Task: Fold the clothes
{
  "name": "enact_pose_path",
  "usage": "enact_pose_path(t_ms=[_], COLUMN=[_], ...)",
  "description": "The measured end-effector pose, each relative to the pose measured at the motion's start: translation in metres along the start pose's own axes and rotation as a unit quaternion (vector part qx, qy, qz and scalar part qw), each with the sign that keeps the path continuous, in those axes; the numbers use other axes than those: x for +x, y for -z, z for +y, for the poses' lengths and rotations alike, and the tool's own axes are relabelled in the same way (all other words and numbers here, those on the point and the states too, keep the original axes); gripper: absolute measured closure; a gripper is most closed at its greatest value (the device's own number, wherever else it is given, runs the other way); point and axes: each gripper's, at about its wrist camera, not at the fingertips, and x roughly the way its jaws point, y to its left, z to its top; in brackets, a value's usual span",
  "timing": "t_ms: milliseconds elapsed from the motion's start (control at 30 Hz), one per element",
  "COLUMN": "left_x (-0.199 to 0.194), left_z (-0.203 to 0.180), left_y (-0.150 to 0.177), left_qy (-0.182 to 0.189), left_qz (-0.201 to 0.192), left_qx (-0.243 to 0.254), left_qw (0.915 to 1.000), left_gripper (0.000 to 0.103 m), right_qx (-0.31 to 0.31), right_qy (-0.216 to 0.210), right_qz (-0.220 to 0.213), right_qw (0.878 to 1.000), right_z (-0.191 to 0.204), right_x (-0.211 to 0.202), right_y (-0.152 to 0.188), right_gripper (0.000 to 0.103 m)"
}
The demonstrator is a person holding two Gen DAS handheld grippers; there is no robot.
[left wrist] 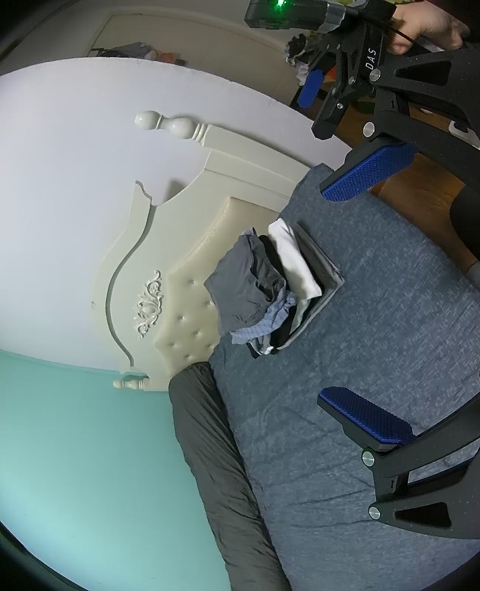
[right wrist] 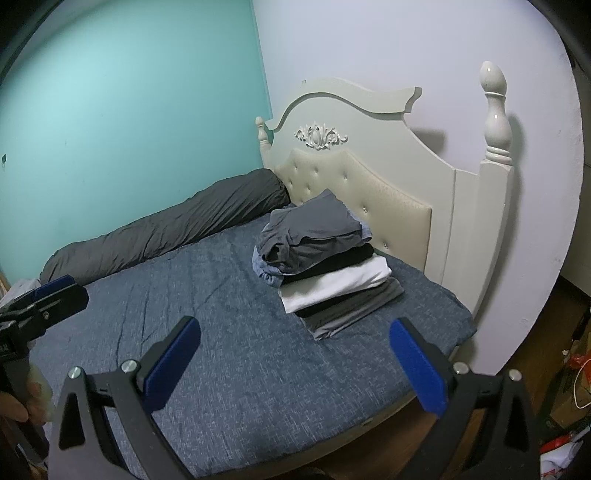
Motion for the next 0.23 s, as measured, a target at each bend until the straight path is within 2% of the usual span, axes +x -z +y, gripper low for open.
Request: enact_pose_path(t_ms=[233], left_x=[-0.0001], left_z=[0.0030], left_y=[0.0001], left_qy=[-0.002], left_qz=[-0.005], left_qx=[-0.003], left_qw=[1.0000], left_gripper=[0.000], right_qx=[0.001], right_qy=[0.000], right_qz=[-0.001], right_qw=[1.000], right_z=[-0.0007], right_x=[-0.0005], right_y=[0.0006], right_gripper=[0.000])
